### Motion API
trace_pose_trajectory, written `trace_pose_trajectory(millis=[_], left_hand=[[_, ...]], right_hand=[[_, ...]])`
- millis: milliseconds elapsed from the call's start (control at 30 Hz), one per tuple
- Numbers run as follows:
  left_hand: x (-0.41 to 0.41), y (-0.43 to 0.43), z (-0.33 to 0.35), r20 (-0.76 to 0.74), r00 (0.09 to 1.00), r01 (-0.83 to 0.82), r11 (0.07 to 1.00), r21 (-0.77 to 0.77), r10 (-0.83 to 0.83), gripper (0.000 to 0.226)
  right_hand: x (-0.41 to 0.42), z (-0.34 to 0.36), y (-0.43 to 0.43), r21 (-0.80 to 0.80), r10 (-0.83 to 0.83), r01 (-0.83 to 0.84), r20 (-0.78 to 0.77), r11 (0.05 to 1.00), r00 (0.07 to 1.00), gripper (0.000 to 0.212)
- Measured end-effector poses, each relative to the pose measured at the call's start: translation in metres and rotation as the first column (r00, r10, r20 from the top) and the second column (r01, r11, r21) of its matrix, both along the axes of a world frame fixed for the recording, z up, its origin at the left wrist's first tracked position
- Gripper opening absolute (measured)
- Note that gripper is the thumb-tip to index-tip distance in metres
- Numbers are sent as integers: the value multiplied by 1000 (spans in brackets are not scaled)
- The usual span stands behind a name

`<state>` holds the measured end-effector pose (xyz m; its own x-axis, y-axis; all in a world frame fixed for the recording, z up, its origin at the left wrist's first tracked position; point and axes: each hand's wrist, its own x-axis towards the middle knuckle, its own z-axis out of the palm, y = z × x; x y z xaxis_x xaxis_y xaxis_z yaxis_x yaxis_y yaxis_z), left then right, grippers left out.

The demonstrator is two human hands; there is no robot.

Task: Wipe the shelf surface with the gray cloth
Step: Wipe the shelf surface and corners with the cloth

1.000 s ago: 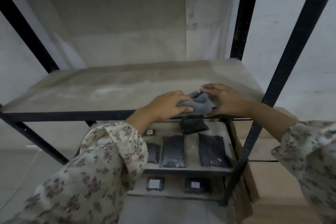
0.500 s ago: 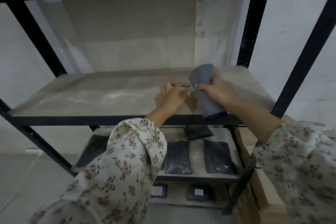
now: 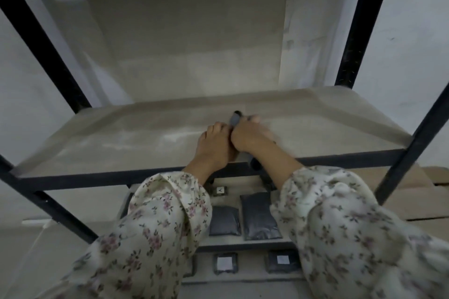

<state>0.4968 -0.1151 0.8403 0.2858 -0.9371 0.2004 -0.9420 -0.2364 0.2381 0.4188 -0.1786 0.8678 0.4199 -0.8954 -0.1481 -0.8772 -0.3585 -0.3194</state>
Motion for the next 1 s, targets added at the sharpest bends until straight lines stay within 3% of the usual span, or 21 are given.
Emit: trace_pose_trajectory(millis=[133,233,333,533,700,800,933,1000], left_hand=[[46,13,-2,17,998,-64,998,-23,64,40],[70,19,-3,-29,999,-42,999,-28,41,39],[83,19,-5,-31,999,-7,999,-38,5,40],[96,7,-7,-32,997,65,998,-17,-65,43],[111,1,-5,-25,988,154,987,54,-152,46],[114,-2,-5,-27,984,179,982,68,-177,46],[122,-6,-3,-21,980,198,973,120,-197,49],[126,-7,-2,-20,980,199,970,139,-198,49]], right_hand=[[0,20,-26,41,21,-27,147,999,989,53],[-31,20,-66,-68,-226,238,152,969,962,64],[-20,11,-58,-119,-275,286,96,951,957,50],[49,9,-32,-63,74,-69,70,996,995,49],[36,14,-101,-294,-52,86,121,952,991,51],[49,-1,-112,-211,-56,77,106,974,993,51],[82,-10,-94,-201,314,-303,23,932,949,46],[81,3,-107,-229,324,-299,79,926,943,51]])
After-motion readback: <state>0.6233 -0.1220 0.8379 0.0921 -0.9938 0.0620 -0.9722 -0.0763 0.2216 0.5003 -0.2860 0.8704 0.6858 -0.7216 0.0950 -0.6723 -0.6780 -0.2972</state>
